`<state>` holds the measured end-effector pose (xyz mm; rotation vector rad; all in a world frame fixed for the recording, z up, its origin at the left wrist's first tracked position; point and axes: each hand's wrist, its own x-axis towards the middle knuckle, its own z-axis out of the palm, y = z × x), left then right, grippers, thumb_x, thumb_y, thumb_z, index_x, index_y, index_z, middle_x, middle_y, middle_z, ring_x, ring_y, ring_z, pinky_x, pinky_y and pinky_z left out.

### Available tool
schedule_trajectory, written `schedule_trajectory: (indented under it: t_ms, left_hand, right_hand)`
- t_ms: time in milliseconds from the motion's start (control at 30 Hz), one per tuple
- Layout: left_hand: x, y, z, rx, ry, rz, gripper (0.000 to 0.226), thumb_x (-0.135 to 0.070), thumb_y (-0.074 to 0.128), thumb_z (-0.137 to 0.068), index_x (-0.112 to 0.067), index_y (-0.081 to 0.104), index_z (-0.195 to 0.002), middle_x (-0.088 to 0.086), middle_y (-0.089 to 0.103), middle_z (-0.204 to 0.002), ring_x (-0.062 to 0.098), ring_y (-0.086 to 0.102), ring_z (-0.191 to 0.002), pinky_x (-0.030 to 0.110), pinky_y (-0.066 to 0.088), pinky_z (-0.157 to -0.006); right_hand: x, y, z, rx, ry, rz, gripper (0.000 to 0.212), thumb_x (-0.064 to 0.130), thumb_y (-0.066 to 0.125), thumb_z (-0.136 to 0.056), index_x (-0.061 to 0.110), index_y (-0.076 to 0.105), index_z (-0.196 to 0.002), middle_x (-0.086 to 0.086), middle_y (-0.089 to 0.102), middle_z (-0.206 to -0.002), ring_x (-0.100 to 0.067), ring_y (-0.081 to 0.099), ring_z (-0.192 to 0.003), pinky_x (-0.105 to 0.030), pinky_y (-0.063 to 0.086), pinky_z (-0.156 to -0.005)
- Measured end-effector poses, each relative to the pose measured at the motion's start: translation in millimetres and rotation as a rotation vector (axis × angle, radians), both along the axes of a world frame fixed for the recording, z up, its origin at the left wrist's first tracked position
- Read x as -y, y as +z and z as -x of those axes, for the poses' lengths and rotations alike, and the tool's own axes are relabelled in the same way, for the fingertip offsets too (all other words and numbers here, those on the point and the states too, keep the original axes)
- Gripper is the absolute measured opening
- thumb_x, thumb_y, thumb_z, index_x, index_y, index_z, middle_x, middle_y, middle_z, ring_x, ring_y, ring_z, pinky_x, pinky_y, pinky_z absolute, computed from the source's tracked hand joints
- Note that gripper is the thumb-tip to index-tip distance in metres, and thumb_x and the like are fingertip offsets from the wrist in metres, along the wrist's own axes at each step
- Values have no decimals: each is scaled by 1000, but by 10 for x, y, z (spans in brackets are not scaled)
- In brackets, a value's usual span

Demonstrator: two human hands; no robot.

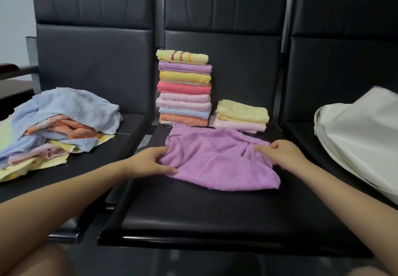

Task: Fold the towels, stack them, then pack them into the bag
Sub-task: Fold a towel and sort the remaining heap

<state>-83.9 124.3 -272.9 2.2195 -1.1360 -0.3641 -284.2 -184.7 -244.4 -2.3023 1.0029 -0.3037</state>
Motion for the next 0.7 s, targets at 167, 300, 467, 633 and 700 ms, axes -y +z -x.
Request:
schedule_trajectory:
  t_ms: [167,300,467,633,700]
  left_hand:
    - [53,56,117,102,-69,-93,46,-41,69,-70,-17,30,-67,-5,33,-69,10,30,-64,28,27,-61]
    - [91,115,165,153,-16,-19,32,-41,58,-84,-18,40,-71,-4,46,-73,14,43,-69,33,39,-68]
    - [222,510,319,13,205,403,13,-23,48,-100,-16,59,-99,-4,64,-92,12,59,-85,27,47,-74]
    - [306,902,336,-688,248,835,23,-24,54,-97,-15,71,-85,2,72,-83,11,68,-78,24,51,-71]
    - [327,935,257,-884,201,884,38,-22,53,-97,-20,70,-63,-2,66,-68,8,65,-62,23,50,-62]
  right_hand:
    - [-216,66,327,-307,290,-106,49,49,76,-77,20,40,-62,3,42,-64,-10,38,-56,-19,32,-49]
    - [-260,80,405,-76,404,-126,47,29,74,-84,19,35,-59,3,33,-60,-11,31,-57,-23,26,-52]
    - [-307,295,363,446,229,-125,26,21,60,-94,4,59,-75,-2,53,-67,-13,48,-63,-21,38,-53]
    - [-267,541,194,731,0,-93,44,33,60,-93,-5,55,-73,-12,50,-67,-21,48,-65,-32,40,-62]
    - [-249,653,121,858,-74,-262,32,31,61,-93,5,59,-74,-7,56,-72,-17,53,-68,-30,43,-64]
